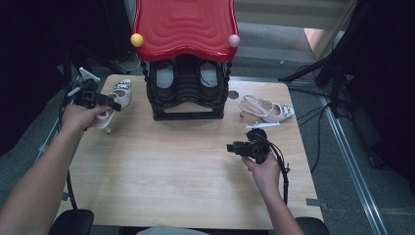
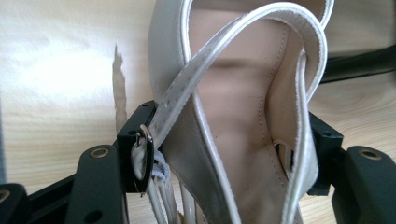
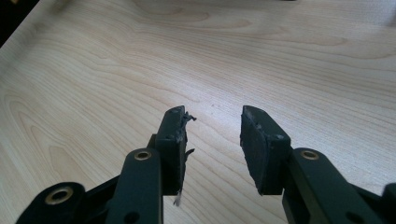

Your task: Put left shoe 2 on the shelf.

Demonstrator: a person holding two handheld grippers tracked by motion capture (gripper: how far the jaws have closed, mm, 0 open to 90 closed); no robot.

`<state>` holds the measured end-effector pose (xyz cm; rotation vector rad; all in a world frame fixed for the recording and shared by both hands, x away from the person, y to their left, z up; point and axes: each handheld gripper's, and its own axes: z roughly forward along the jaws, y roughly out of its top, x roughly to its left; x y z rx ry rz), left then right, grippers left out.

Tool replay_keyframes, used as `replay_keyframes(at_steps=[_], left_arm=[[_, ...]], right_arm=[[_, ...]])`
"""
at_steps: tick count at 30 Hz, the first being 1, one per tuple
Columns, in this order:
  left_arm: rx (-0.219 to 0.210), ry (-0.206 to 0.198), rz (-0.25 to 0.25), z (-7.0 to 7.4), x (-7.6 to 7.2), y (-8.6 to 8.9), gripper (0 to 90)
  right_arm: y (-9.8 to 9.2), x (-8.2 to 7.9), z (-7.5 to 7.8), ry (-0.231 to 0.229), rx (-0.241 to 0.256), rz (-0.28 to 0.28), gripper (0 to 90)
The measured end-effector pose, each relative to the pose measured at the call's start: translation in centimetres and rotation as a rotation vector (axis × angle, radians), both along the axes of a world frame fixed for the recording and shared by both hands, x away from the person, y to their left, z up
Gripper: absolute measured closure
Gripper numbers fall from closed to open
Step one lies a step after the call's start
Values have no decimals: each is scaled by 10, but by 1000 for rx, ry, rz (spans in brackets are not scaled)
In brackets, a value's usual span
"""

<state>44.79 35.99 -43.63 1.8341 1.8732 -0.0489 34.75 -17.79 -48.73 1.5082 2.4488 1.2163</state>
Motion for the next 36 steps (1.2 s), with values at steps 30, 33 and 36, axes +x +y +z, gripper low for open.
replay_keyframes(at_steps=[30,33,36], left_arm=[[-24,-215,-13,181,15,-17,358],[-27,-220,-6,196,16,-20,358],[-14,-223,-3,209,16,-23,358]], right_arm=[[-2,-1,2,-3,8,3,621],[-1,0,1,-1,9,1,621],[-1,0,1,-2,6,5,621]])
